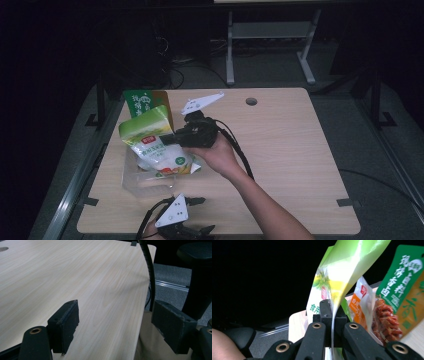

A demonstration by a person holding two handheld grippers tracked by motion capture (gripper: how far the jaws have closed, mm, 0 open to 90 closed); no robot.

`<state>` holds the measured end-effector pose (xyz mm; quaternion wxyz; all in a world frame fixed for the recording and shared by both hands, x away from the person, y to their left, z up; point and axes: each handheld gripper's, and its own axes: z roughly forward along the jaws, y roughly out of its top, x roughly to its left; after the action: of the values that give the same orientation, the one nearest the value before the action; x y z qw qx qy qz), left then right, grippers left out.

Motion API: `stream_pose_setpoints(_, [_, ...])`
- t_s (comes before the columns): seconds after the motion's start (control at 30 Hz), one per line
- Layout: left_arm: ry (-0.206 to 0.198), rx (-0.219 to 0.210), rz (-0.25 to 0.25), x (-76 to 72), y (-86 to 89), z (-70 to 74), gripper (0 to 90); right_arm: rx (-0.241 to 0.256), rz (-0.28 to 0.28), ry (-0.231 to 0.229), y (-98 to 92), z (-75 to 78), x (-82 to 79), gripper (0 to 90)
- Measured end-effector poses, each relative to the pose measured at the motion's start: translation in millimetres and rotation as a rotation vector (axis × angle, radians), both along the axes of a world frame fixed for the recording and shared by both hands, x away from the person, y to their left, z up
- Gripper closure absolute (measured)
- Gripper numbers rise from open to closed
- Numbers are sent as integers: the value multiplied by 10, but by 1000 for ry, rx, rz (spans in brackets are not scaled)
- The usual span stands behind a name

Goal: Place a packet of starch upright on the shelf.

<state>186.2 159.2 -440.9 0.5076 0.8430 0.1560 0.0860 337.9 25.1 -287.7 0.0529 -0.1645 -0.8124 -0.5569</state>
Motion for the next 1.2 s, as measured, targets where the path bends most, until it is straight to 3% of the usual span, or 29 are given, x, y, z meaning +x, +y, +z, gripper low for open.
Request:
stream_pose_setpoints(0.53, [-5, 2, 1, 9, 6, -9, 221, -14, 50, 46, 485, -234, 116, 898])
stream_pose_setpoints(0.93, [-10, 11, -4, 0, 8, -10, 219, -60, 116, 76, 878, -409, 157, 898])
stream_pose_setpoints(1.1, [-19, 26, -18, -1, 9, -11, 219, -53, 123, 67, 998, -530, 158, 897])
stream_pose_setpoints(1.2, [-10, 12, -16, -13, 2, -13, 218, -75, 121, 55, 1034, -598, 170, 894])
